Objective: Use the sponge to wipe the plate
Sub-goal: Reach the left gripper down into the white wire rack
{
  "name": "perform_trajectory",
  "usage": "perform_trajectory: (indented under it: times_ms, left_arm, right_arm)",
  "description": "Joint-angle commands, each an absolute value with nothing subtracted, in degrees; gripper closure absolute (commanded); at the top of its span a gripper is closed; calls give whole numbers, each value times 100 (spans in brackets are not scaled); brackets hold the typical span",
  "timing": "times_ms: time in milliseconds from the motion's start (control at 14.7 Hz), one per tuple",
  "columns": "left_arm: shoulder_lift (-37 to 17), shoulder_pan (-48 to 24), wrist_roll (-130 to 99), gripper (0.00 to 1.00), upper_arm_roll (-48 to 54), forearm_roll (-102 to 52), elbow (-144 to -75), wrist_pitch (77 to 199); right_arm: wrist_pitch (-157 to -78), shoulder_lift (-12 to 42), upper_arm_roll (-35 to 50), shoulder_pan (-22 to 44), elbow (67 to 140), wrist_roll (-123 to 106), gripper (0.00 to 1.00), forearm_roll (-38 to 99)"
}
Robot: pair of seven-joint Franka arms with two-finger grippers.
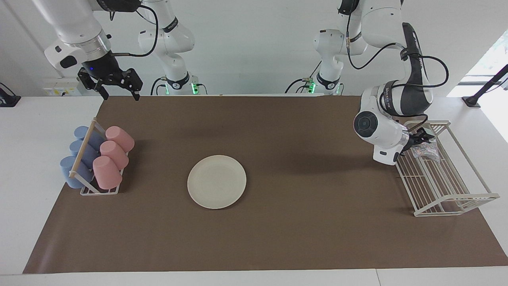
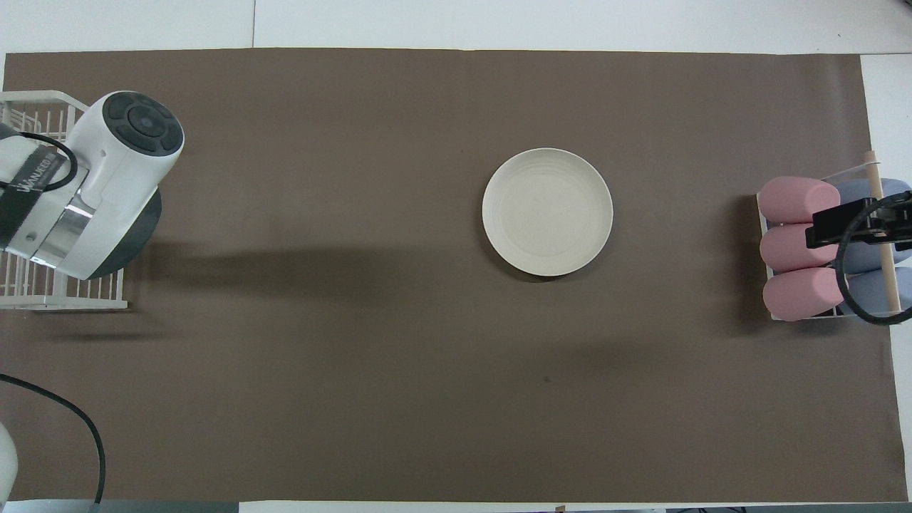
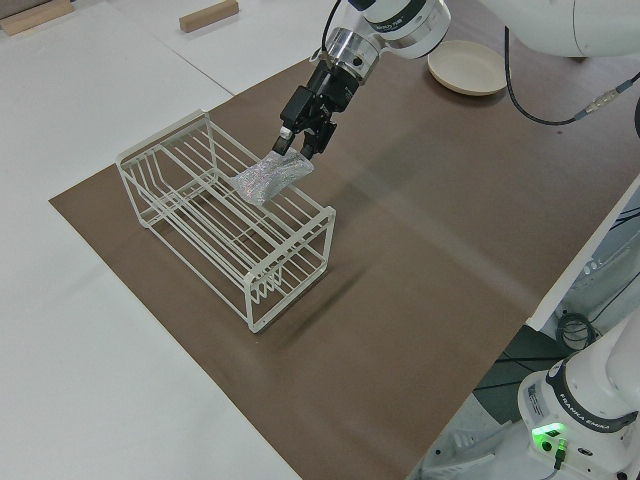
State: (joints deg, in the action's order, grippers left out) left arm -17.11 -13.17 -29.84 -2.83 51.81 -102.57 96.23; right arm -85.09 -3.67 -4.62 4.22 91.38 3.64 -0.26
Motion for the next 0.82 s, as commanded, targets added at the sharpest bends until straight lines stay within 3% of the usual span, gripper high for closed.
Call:
perform_trajectory:
  times_ms: [0, 68, 272, 749]
  left_arm:
    - [-1652, -1310, -3015, 14, -325, 5300, -10248, 9765]
    - [-1652, -1310, -3015, 28, -325, 5291, -10248, 9765]
    - [-1652, -1310, -3006, 100, -325, 5291, -10230, 9756]
    - [-1661, -1266, -2892, 100, -316, 5274, -9959, 9712]
  right_arm:
    - [-8604, -431, -396, 404, 9184, 606, 0, 70]
    - [-8604, -431, -396, 404, 9193, 780, 0, 70]
    - [-8622, -457, -396, 404, 9237, 1230, 0, 70]
    - [-8596, -475, -352, 431, 9255, 1818, 0, 79]
